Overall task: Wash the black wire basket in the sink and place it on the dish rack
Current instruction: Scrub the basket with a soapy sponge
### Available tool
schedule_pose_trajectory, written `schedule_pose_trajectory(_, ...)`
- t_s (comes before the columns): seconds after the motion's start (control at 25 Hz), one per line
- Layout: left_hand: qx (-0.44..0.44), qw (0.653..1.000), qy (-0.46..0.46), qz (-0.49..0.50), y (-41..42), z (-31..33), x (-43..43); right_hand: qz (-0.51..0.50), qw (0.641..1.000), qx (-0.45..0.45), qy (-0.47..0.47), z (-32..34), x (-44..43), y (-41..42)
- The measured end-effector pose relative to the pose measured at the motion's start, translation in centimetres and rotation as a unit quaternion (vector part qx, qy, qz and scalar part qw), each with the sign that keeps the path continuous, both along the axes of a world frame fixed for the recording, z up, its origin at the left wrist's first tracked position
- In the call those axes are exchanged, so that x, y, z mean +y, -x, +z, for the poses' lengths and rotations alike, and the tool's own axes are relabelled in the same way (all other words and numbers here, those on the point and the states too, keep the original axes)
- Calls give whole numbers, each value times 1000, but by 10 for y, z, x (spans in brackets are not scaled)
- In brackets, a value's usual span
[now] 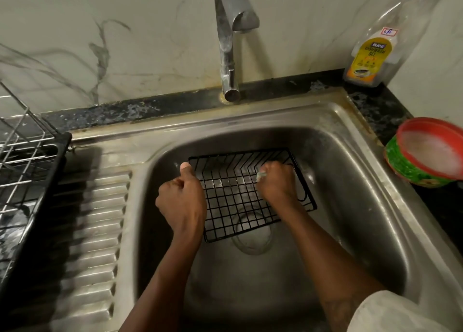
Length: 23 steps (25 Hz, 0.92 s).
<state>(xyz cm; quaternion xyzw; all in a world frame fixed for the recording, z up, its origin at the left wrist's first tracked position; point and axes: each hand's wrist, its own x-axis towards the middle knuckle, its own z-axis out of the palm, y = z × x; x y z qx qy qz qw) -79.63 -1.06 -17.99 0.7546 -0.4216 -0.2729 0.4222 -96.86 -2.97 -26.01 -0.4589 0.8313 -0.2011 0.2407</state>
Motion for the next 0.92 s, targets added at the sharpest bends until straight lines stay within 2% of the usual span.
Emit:
schedule_pose_trajectory(0.12, -2, 1000, 0, 4, 3, -2, 1, 98, 991, -64, 61, 11, 0, -54)
schedule_pose_trajectory(0.2, 2, 1000, -4, 0, 4, -4, 1, 193, 967, -124, 107, 22, 4, -81)
schedule_pose_trajectory(0.32, 13, 1000, 7, -16, 6, -7, 2, 255, 950, -104, 147, 25, 3, -77)
schedule_pose_trajectory(0.4, 15, 1000, 6, -23, 5, -7, 2, 243, 959, -63, 132, 15, -1, -55)
schedule_pose_trajectory(0.48, 9, 1000, 5, -19, 2, -6, 1, 156, 983, -49, 83, 4, -1, -28)
schedule_pose_trajectory(0.56, 6, 1000, 10, -8, -4, -3, -2, 54, 998, 7, 37, -4, 0, -4)
schedule_pose_trajectory(0.68, 7, 1000, 13, -14, -6, 2, -2, 8, 996, 91, -20, 0, -1, 9)
schedule_pose_trajectory(0.8, 4, 1000, 13, -4, -5, 3, -1, 24, 999, 43, -7, 7, -3, -10)
schedule_pose_trajectory(0.92, 1, 1000, 18, -3, -4, 2, -3, 127, 989, -54, 46, 24, -1, -59)
